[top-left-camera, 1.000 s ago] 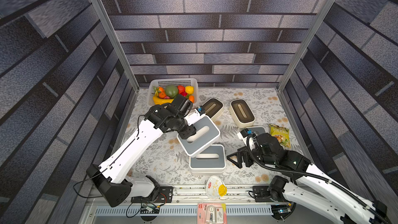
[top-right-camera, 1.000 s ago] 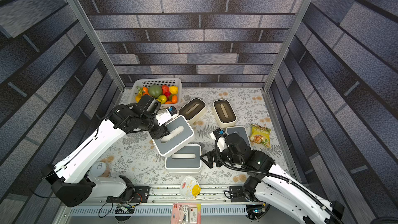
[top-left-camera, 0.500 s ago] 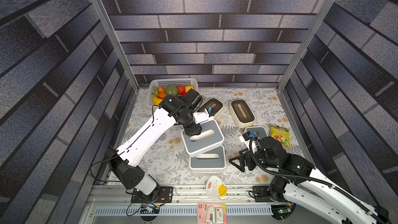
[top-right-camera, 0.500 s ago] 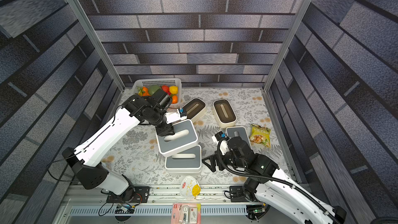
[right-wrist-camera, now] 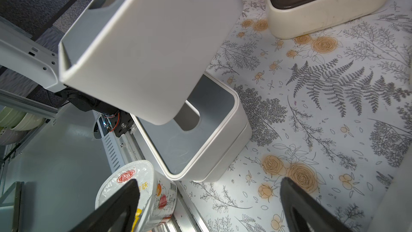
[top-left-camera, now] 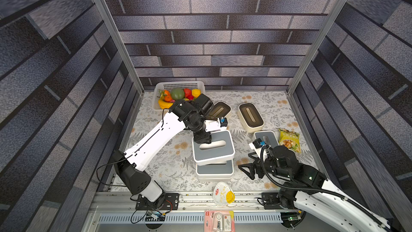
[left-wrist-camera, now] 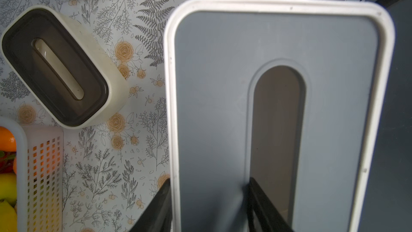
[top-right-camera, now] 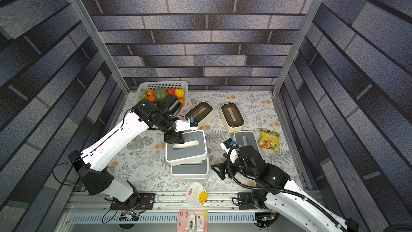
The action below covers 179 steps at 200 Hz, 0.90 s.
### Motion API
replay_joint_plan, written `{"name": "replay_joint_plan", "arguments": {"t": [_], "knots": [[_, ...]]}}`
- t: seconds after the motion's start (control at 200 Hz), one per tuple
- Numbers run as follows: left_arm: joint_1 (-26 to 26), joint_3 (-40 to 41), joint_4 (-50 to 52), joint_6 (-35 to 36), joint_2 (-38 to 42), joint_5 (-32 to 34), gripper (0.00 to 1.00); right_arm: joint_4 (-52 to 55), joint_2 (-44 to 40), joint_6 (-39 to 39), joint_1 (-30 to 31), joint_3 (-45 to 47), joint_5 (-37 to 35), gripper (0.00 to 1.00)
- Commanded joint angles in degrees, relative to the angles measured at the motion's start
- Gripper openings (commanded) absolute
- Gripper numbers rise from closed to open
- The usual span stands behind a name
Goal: Stack the tissue boxes
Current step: Place the tissue box at the tissue box.
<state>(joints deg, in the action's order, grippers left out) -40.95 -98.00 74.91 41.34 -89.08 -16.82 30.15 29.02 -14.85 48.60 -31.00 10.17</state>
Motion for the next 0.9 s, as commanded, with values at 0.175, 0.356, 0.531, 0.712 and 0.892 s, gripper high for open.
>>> {"name": "replay_joint_plan", "arguments": {"t": [0.175, 0.356, 0.531, 0.712, 0.892], "knots": [[-1.41, 2.12, -0.38, 8.29, 2.07, -1.62, 0.41, -4.04, -1.39, 8.60, -0.23, 1.86, 3.24, 0.99], [-3.62, -1.56, 3.75, 7.43, -1.66, 1.22, 0.40, -1.88, -3.16, 13.94, -0.20, 0.51, 5.33, 0.99], [-5.42, -1.76, 3.24, 6.49, -1.89, 4.02, 0.41, -1.24, -5.31, 15.23, -0.22, 0.59, 6.75, 0.97], [-7.28, -1.15, 3.48, 4.39, -2.05, 6.10, 0.41, -1.29, -9.02, 15.03, -0.24, 0.94, 6.69, 0.98], [-8.52, -1.22, 2.98, -0.53, -2.34, 7.57, 0.42, -0.82, -9.49, 14.52, -0.21, 0.84, 6.31, 1.00]]}}
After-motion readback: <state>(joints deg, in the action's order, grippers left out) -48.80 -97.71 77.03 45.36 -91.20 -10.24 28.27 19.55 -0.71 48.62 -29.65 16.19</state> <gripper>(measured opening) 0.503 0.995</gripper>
